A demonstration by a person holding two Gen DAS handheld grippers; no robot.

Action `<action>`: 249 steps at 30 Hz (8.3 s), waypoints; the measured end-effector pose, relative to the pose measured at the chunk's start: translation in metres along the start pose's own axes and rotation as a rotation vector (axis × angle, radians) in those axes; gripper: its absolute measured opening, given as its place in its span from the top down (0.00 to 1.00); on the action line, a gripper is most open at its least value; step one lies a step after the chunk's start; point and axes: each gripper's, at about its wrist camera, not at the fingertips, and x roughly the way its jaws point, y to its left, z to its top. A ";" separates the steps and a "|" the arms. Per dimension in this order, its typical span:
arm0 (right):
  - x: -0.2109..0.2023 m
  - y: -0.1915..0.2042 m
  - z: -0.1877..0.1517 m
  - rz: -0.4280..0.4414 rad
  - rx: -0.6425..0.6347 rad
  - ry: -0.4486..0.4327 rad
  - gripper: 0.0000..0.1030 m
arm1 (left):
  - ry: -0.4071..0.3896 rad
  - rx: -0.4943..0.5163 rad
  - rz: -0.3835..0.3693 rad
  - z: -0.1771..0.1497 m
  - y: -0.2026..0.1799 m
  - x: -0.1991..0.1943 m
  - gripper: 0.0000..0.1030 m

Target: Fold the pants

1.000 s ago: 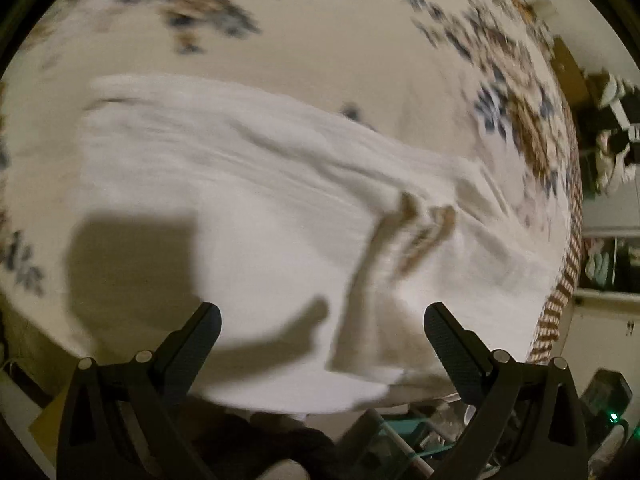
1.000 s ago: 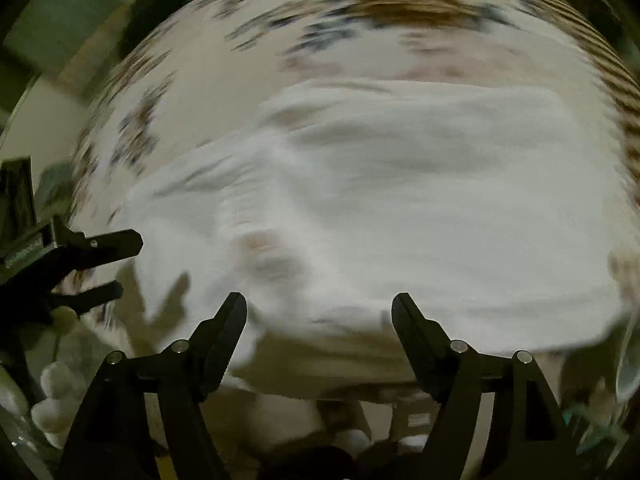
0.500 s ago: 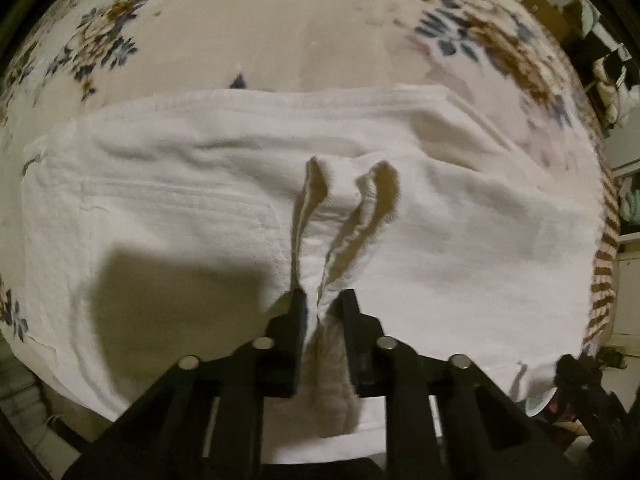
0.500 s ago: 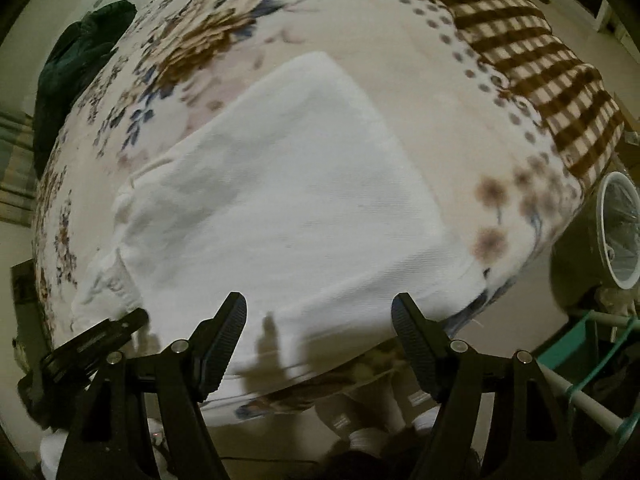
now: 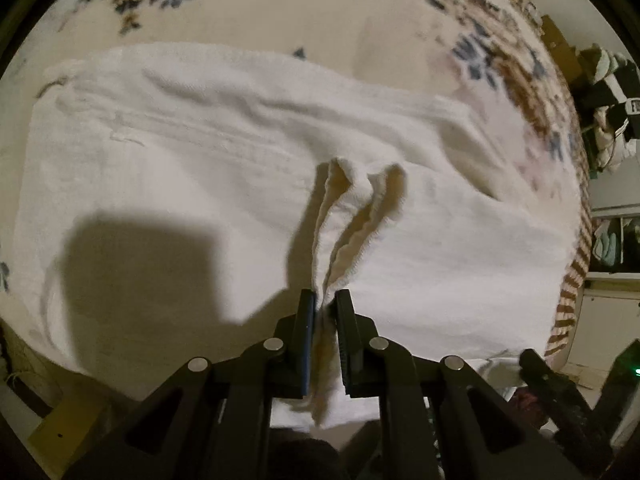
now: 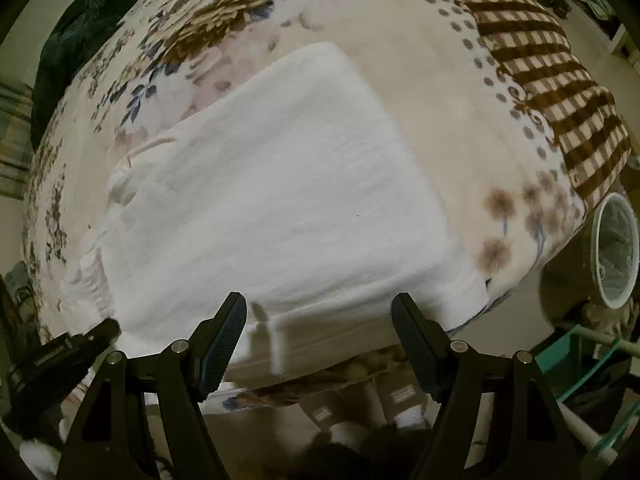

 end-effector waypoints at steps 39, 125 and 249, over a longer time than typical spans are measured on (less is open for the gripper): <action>0.049 0.134 -0.026 -0.091 -0.233 0.107 0.25 | -0.434 -0.508 -0.063 -0.016 0.228 -0.088 0.90; 0.008 -0.099 0.146 0.409 -0.014 0.112 0.06 | -0.280 0.182 -0.047 0.018 -0.103 -0.064 0.11; -0.043 0.066 0.231 0.718 0.252 -0.252 0.75 | -0.263 0.137 -0.472 0.254 -0.093 -0.090 0.77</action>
